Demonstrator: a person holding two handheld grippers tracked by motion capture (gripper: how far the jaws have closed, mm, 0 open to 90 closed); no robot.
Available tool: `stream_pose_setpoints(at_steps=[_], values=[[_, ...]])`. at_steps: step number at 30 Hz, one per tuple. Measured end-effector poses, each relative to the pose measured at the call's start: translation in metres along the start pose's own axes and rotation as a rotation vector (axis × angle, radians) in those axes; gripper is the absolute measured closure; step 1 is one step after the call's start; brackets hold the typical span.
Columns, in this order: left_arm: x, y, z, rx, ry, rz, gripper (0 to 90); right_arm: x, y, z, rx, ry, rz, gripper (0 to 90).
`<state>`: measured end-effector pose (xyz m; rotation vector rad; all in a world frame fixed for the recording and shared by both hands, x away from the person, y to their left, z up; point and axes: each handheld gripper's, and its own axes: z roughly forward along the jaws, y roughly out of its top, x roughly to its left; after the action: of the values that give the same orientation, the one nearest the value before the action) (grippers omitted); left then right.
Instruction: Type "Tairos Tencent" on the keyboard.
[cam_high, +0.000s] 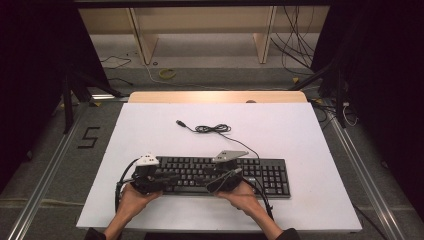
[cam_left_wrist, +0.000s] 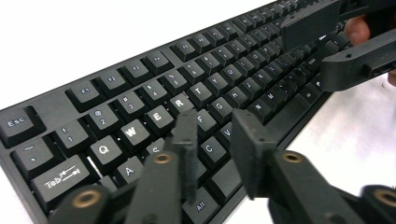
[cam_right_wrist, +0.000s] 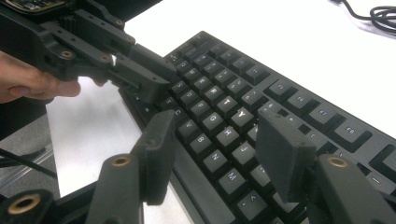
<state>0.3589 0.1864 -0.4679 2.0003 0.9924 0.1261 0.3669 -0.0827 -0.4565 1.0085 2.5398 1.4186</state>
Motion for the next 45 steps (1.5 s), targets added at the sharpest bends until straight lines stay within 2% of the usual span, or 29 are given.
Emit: stream_pose_setpoints(at_steps=[9,17,28,33,38,42,45], values=[[-0.004,0.002,0.006,0.031,-0.001,0.033,88.9,-0.001,-0.001,-0.003,-0.006,0.002,0.004,46.0],[-0.005,0.003,0.014,0.061,0.0,0.041,89.3,-0.001,-0.002,-0.005,-0.013,-0.009,0.005,39.6],[-0.002,0.001,0.022,0.102,0.014,0.041,89.3,0.0,-0.003,-0.007,-0.014,-0.009,0.004,37.3],[-0.001,0.001,0.022,0.112,0.007,0.027,89.5,0.0,-0.003,-0.007,-0.011,-0.012,0.005,37.3],[-0.001,0.002,0.02,0.097,0.012,0.024,89.2,-0.001,-0.002,-0.008,-0.018,-0.016,0.005,37.3],[0.003,0.005,0.013,0.044,-0.006,-0.005,81.8,-0.002,-0.002,-0.009,-0.022,-0.019,0.004,37.3],[0.005,0.007,0.008,0.0,-0.001,-0.018,74.9,-0.002,-0.002,-0.008,-0.021,-0.02,0.005,37.1]])
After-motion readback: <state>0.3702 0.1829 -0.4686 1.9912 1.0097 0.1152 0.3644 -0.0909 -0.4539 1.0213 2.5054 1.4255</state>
